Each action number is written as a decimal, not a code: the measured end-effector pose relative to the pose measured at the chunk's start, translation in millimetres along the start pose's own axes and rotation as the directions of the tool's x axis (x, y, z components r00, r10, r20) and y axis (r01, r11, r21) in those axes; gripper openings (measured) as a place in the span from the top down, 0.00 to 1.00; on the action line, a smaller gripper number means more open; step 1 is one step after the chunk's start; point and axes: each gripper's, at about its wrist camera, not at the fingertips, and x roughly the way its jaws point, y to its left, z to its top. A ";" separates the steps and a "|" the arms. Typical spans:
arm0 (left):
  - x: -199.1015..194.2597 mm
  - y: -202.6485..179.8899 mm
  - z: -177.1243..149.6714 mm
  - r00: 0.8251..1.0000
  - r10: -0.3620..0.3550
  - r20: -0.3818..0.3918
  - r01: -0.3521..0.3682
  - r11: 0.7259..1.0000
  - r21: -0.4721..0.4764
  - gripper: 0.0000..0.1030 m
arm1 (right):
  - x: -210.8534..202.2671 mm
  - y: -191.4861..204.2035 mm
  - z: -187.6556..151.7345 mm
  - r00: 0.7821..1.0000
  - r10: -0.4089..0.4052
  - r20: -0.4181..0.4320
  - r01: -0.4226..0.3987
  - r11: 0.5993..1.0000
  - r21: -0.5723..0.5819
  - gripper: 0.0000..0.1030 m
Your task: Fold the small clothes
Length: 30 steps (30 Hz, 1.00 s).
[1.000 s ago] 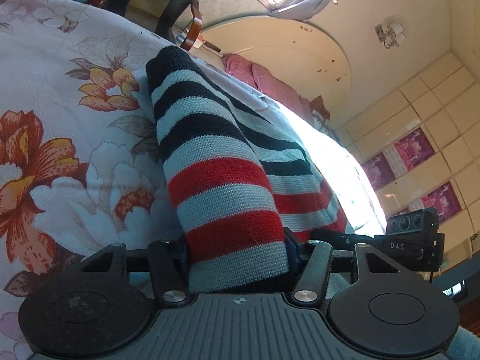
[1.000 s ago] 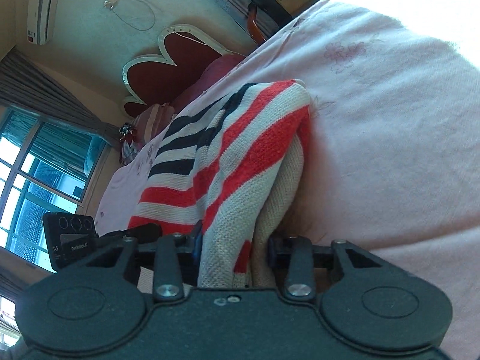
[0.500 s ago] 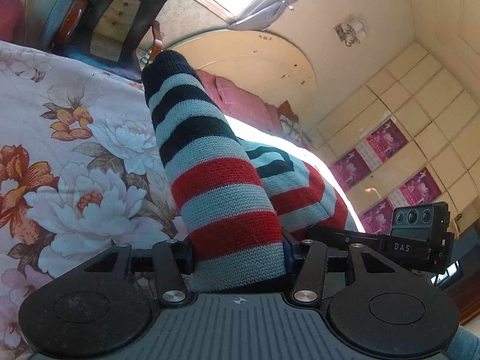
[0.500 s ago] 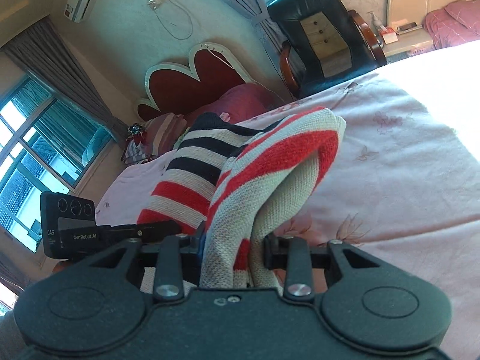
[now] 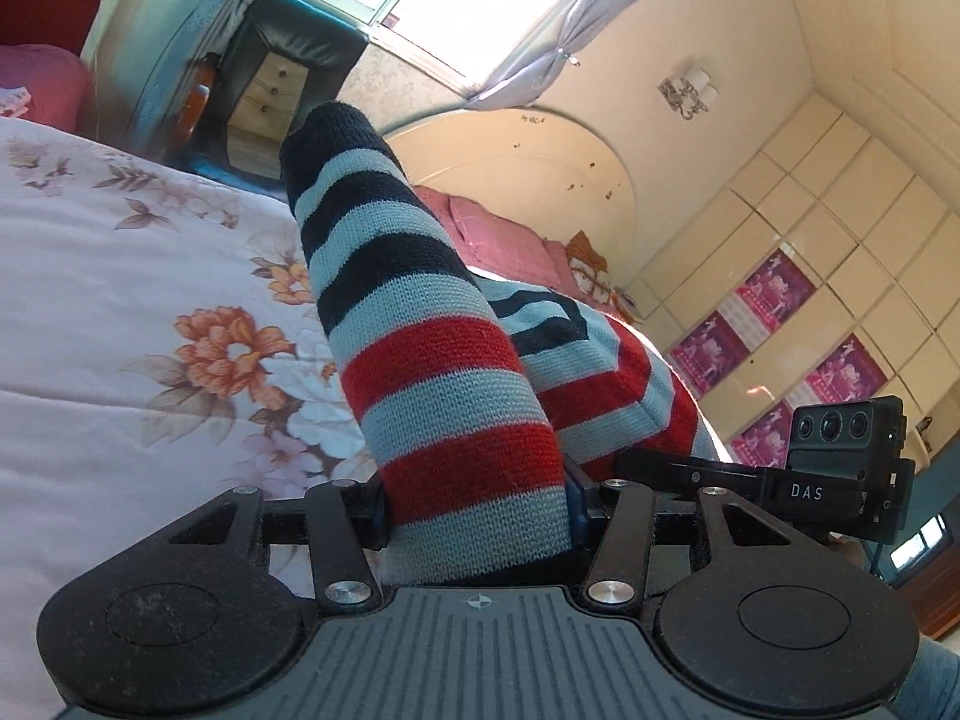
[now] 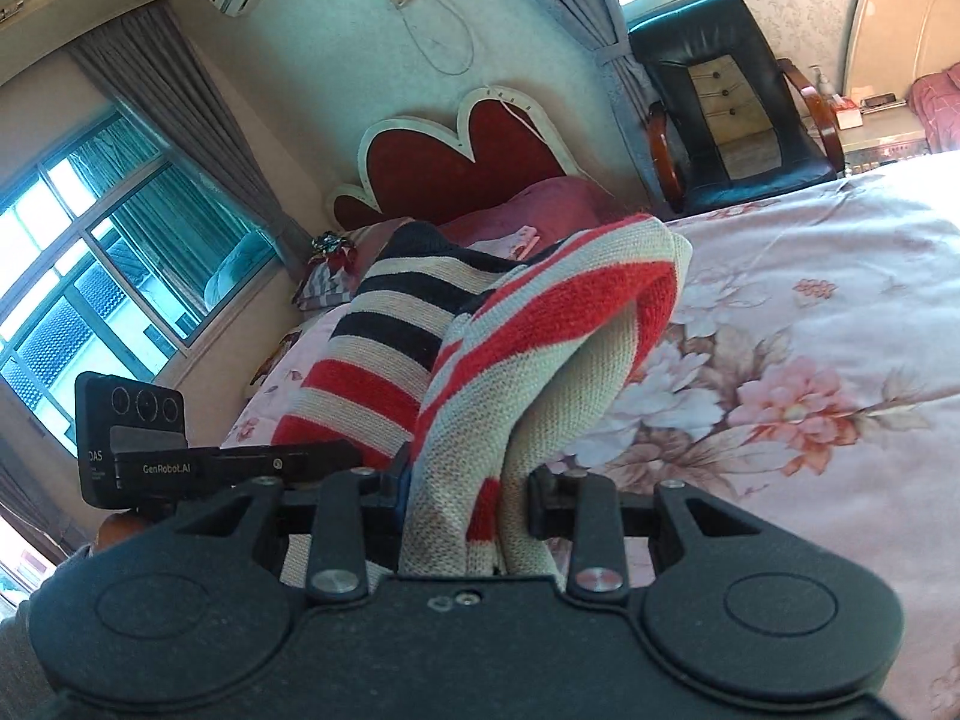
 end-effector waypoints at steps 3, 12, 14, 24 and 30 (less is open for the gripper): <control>-18.4 32.6 1.2 1.000 0.012 0.002 -0.012 1.000 -0.008 0.50 | 29.7 16.7 -4.5 1.000 0.011 -0.010 -0.011 1.000 0.002 0.68; -43.8 146.7 20.1 0.999 0.041 0.030 -0.040 0.998 -0.047 0.50 | 129.6 37.2 -15.9 0.997 0.064 -0.042 -0.063 0.998 0.015 0.68; -39.5 172.4 18.5 0.999 0.048 0.020 -0.047 0.997 -0.065 0.50 | 150.4 34.2 -15.9 0.995 0.078 -0.055 -0.076 0.997 0.022 0.68; -18.4 231.6 -16.1 0.992 0.128 0.022 -0.123 0.982 -0.143 0.46 | 209.2 -20.1 -49.8 0.988 0.046 -0.149 -0.020 0.985 0.170 0.68; -63.5 212.1 -27.7 0.983 0.161 0.087 -0.153 0.984 -0.093 0.41 | 179.4 -9.0 -35.3 0.986 -0.007 -0.164 0.034 0.986 0.163 0.49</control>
